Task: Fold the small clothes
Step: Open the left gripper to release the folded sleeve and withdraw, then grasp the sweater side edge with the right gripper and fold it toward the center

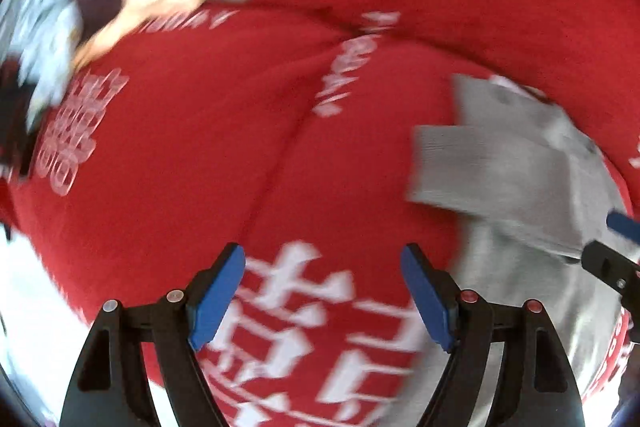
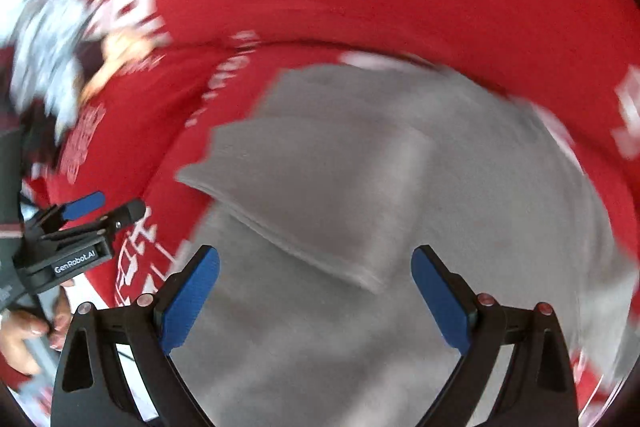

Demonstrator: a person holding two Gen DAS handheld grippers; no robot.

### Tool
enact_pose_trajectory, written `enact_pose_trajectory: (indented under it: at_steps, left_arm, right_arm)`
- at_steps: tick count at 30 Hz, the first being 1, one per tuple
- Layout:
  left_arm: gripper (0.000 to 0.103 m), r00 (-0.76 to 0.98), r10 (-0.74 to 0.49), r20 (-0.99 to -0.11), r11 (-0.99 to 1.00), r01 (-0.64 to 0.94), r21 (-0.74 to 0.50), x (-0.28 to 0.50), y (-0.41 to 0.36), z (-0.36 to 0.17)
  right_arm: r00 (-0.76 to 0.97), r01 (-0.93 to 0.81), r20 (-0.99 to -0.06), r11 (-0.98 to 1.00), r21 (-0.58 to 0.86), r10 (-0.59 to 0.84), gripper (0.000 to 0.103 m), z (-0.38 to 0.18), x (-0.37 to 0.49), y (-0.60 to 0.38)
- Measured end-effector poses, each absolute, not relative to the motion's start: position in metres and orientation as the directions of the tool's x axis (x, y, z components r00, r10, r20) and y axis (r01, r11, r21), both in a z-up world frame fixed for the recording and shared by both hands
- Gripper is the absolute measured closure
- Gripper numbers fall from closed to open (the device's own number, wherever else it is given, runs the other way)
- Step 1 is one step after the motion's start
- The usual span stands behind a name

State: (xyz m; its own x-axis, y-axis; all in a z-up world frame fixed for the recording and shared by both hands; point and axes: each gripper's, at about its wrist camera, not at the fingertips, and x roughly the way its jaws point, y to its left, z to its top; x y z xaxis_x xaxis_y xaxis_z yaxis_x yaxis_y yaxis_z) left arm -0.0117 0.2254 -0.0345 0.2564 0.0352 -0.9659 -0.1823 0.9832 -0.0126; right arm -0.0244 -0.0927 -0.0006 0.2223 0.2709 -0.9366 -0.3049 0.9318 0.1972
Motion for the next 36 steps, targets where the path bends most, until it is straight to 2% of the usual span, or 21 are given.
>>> enact_pose_trajectory:
  at_steps: [4, 6, 7, 9, 11, 13, 14, 17, 20, 25, 28, 30, 31, 32, 36]
  left_arm:
    - [0.022, 0.221, 0.047, -0.974, 0.970, -0.244, -0.009, -0.026, 0.258, -0.046]
    - [0.022, 0.213, 0.042, -0.976, 0.967, -0.256, -0.015, -0.031, 0.264, -0.050]
    - [0.022, 0.211, 0.040, -0.977, 0.967, -0.254, -0.016, -0.032, 0.264, -0.052]
    - [0.022, 0.205, 0.029, -0.978, 0.970, -0.243, -0.022, -0.034, 0.264, -0.054]
    - [0.022, 0.204, 0.013, -0.979, 0.974, -0.225, -0.034, -0.033, 0.258, -0.054]
    - [0.022, 0.219, -0.018, -0.976, 0.979, -0.193, -0.061, -0.027, 0.246, -0.051]
    - [0.022, 0.223, -0.032, -0.974, 0.982, -0.174, -0.072, -0.022, 0.239, -0.048]
    - [0.022, 0.244, -0.090, -0.966, 0.986, -0.118, -0.121, -0.006, 0.216, -0.041]
    - [0.022, 0.253, -0.167, -0.953, 0.981, -0.056, -0.187, 0.018, 0.188, -0.036]
    - [0.022, 0.236, -0.227, -0.945, 0.973, 0.025, -0.228, 0.066, 0.147, -0.046]
    - [0.022, 0.205, -0.253, -0.946, 0.967, 0.020, -0.254, 0.101, 0.135, -0.061]
    - [0.022, 0.191, -0.249, -0.950, 0.968, 0.027, -0.248, 0.120, 0.128, -0.072]
    - [0.022, 0.181, -0.241, -0.954, 0.970, 0.034, -0.239, 0.133, 0.123, -0.078]
    - [0.022, 0.170, -0.240, -0.956, 0.971, 0.037, -0.237, 0.141, 0.119, -0.082]
    - [0.022, 0.119, -0.252, -0.960, 0.967, 0.057, -0.247, 0.176, 0.100, -0.099]
  right_arm:
    - [0.252, -0.505, -0.942, 0.860, 0.067, 0.221, 0.008, -0.019, -0.009, -0.009]
    - [0.280, -0.577, -0.947, 0.816, -0.033, 0.160, 0.012, -0.035, -0.006, 0.028]
    - [0.294, -0.596, -0.948, 0.799, -0.081, 0.123, 0.018, -0.042, -0.008, 0.038]
    - [0.306, -0.622, -0.952, 0.758, -0.195, 0.007, 0.051, -0.067, -0.004, 0.060]
    - [0.330, -0.598, -0.944, 0.772, -0.216, -0.008, 0.079, -0.068, 0.000, 0.057]
    - [0.331, -0.523, -0.941, 0.844, -0.121, 0.070, 0.082, -0.045, 0.009, 0.036]
    - [0.340, -0.478, -0.933, 0.876, -0.068, 0.113, 0.089, -0.033, 0.013, 0.023]
    - [0.408, -0.286, -0.889, 0.954, 0.090, 0.206, 0.089, 0.010, 0.023, -0.047]
    - [0.455, -0.083, -0.864, 0.977, 0.199, 0.214, 0.089, 0.030, 0.024, -0.124]
    - [0.443, 0.277, -0.880, 0.907, 0.317, 0.172, 0.089, 0.011, 0.001, -0.269]
    - [0.400, 0.402, -0.885, 0.822, 0.404, 0.239, 0.084, -0.019, -0.024, -0.320]
    - [0.362, 0.483, -0.879, 0.744, 0.461, 0.310, 0.072, -0.044, -0.040, -0.345]
    - [0.352, 0.510, -0.875, 0.715, 0.478, 0.333, 0.052, -0.052, -0.047, -0.352]
    - [0.352, 0.539, -0.866, 0.679, 0.498, 0.356, 0.038, -0.061, -0.057, -0.359]
    - [0.416, 0.578, -0.807, 0.562, 0.591, 0.420, 0.037, -0.075, -0.075, -0.368]
